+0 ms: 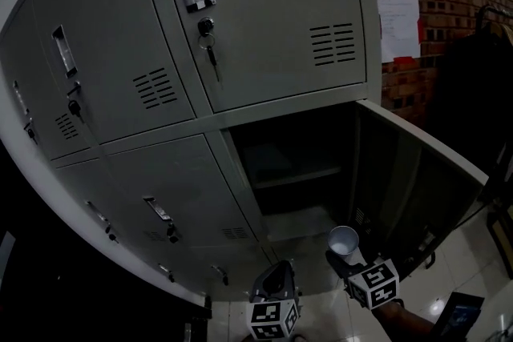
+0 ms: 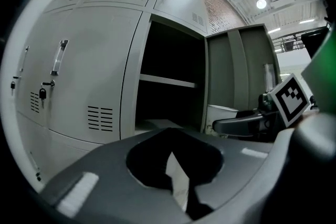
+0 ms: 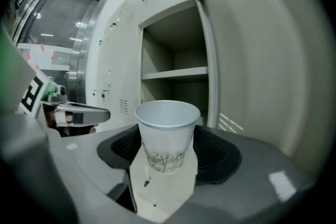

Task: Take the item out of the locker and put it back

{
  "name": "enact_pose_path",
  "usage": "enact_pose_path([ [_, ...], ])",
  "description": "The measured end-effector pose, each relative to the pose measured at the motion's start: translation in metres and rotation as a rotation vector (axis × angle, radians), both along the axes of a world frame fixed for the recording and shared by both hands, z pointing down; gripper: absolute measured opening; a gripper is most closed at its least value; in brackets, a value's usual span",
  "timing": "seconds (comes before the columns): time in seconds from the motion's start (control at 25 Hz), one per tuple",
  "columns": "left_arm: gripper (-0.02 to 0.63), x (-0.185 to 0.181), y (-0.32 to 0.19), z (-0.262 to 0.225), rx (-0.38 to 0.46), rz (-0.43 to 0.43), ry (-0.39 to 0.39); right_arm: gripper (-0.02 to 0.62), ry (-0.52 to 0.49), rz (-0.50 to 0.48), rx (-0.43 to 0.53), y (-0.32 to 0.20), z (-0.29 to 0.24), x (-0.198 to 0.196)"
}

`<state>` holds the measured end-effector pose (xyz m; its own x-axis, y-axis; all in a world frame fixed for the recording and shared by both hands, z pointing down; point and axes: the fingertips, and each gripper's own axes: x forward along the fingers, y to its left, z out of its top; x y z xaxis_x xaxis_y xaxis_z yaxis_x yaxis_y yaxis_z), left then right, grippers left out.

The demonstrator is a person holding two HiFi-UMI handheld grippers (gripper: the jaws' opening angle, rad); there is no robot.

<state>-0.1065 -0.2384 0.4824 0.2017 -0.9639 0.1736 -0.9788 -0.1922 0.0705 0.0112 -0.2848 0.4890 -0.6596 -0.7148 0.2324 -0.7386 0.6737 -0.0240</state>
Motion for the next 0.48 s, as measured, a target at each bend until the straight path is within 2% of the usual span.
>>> enact_pose_path([
  [0.48,-0.002,0.026,0.077,0.003,-0.018,-0.078,-0.011,0.298,0.001,-0.077,-0.027,0.093,0.003,0.040],
])
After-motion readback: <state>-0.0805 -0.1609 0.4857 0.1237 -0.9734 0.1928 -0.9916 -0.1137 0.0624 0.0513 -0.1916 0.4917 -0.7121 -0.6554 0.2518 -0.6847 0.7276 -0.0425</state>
